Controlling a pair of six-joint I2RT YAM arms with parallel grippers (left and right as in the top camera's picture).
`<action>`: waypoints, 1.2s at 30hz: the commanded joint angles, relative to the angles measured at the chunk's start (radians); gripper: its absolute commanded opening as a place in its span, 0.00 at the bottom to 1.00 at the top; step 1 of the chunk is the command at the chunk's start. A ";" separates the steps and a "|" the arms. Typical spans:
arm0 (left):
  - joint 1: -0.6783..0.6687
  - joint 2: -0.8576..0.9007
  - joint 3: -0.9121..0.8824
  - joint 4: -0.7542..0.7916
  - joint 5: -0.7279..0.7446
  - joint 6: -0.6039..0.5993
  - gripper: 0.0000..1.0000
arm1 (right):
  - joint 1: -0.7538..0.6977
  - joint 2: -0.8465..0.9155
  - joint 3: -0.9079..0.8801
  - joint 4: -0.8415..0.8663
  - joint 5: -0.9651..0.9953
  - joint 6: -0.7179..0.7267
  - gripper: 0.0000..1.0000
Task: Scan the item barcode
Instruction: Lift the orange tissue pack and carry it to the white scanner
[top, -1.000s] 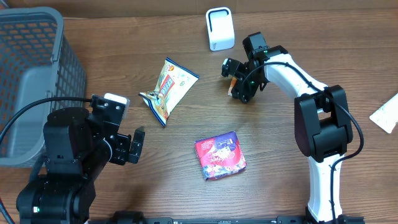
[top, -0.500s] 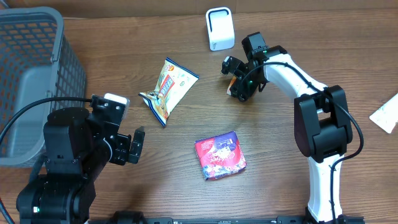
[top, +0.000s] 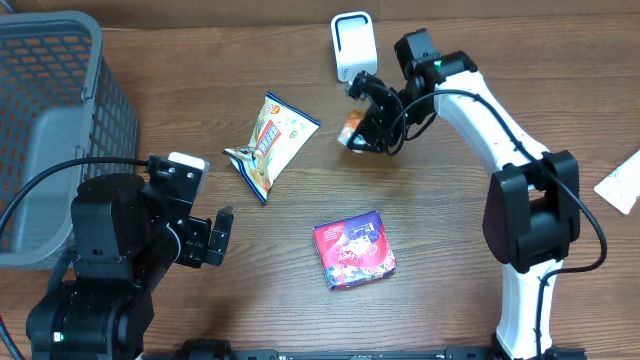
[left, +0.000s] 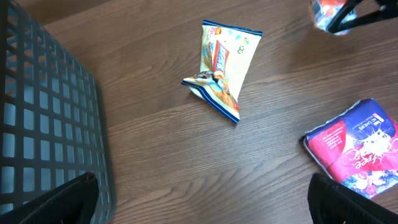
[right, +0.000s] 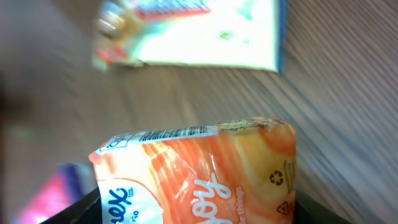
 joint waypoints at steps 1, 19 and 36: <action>0.006 -0.002 0.000 0.000 0.014 -0.013 1.00 | 0.003 -0.040 0.040 -0.025 -0.277 0.004 0.69; 0.006 -0.002 0.000 0.000 0.014 -0.013 1.00 | -0.133 -0.040 0.042 0.026 -0.847 -0.023 0.68; 0.006 -0.002 0.000 0.000 0.014 -0.013 1.00 | -0.132 -0.040 0.042 0.568 -0.847 0.055 0.65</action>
